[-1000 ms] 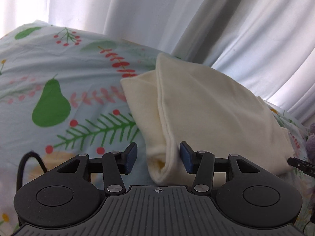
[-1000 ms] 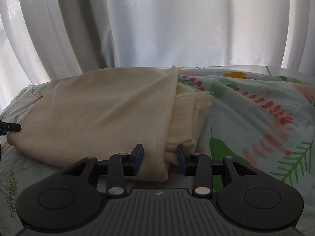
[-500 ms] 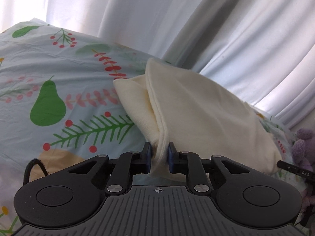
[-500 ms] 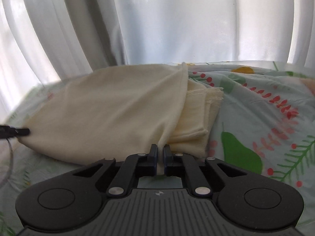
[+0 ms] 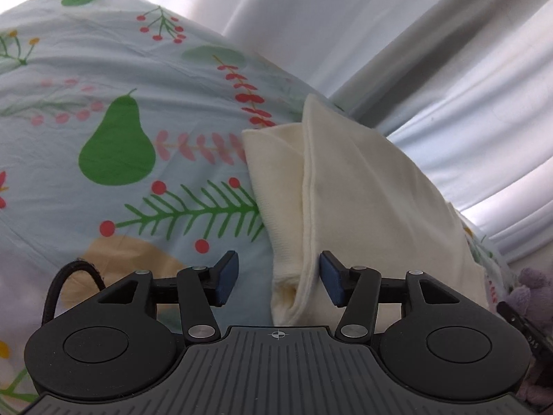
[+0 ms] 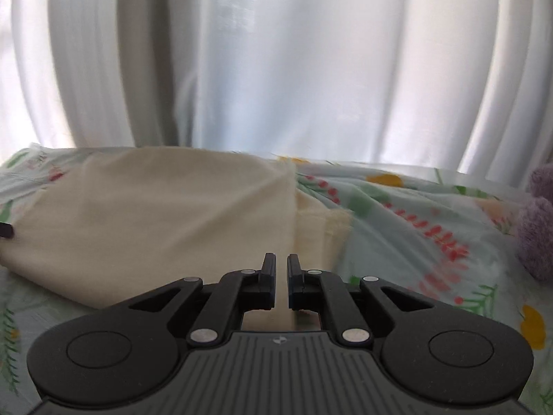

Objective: Fold small clothes
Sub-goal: 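Grasp the folded bundle edge with both grippers and lift it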

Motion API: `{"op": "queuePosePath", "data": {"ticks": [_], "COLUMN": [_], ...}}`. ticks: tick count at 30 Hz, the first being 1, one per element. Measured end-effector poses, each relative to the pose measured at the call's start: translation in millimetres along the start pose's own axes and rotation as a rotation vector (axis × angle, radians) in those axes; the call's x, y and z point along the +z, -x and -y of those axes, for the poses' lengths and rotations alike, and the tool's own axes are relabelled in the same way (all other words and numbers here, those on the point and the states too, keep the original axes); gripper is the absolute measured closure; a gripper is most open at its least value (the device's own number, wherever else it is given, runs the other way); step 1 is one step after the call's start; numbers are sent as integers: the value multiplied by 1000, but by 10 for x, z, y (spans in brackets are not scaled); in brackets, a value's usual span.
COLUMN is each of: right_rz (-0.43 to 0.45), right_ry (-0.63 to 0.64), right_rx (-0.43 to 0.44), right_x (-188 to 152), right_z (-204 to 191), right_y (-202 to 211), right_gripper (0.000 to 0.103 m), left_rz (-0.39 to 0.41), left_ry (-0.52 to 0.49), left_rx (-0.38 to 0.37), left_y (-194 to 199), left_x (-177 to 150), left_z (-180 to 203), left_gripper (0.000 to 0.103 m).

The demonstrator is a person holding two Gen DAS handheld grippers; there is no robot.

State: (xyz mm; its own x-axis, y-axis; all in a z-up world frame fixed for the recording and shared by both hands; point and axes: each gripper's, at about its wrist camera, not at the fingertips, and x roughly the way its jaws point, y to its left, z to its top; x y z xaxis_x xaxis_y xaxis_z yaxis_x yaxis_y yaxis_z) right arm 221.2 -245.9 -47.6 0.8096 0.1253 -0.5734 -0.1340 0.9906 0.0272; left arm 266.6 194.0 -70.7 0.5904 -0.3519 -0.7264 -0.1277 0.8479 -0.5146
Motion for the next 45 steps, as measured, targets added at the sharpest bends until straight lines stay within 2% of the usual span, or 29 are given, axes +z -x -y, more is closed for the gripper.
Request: {"op": "queuePosePath", "data": {"ticks": [1,4,8,11,12,13,16,20,23,26,29,34,37,40,42,43,45], "right_rz": [-12,-44,-62,-86,-88,-82,-74,-28,-60,-29,8,17,33,24,11,7,-1], "right_ry": [5,34,45,35,45,58,78,26,94,48,0,-155,-194,-190,-183,-184,-184], "right_rx": [55,137,178,194,187,179,171,186,191,183,64,-13,-46,-62,-64,-64,-50], "right_x": [26,28,9,-10,-36,-59,-61,-58,-130,-74,-52,-61,-83,-139,-180,-193,-195], "right_z": [-150,-546,-949,-1118,-1171,-1212,-1280,-1267,-1334,-1198,-924,-410,-229,-130,-95,-77,-67], "right_y": [-64,-252,-477,-616,-644,-662,-641,-593,-667,-533,-421,-231,-114,-64,-58,-58,-106], "right_gripper": [97,97,97,97,97,97,97,97,97,97,97,97,97,97,97,97,97], "left_rz": [0,5,-3,-10,-4,-4,-4,7,14,15,23,0,-53,-99,-111,-122,-151], "left_ry": [4,21,69,79,76,69,64,92,106,74,-18,-152,-209,-229,-251,-266,-297], "left_rx": [-9,-27,-76,-97,-97,-95,-97,-133,-143,-142,-164,-243,-234,-184,-165,-179,-280], "left_y": [-29,-84,-174,-258,-271,-287,-307,-263,-217,-141,-54,-224,-553,-857,-914,-861,-635], "left_x": [14,65,130,156,161,167,178,216,255,307,354,327,169,-28,-165,-177,-177], "left_z": [-4,7,17,42,55,69,74,48,74,217,554,1262,1608,1752,1789,1817,1832], "left_gripper": [45,42,42,47,51,61,81,84,85,86,86,86,86,85,82,79,73]}}
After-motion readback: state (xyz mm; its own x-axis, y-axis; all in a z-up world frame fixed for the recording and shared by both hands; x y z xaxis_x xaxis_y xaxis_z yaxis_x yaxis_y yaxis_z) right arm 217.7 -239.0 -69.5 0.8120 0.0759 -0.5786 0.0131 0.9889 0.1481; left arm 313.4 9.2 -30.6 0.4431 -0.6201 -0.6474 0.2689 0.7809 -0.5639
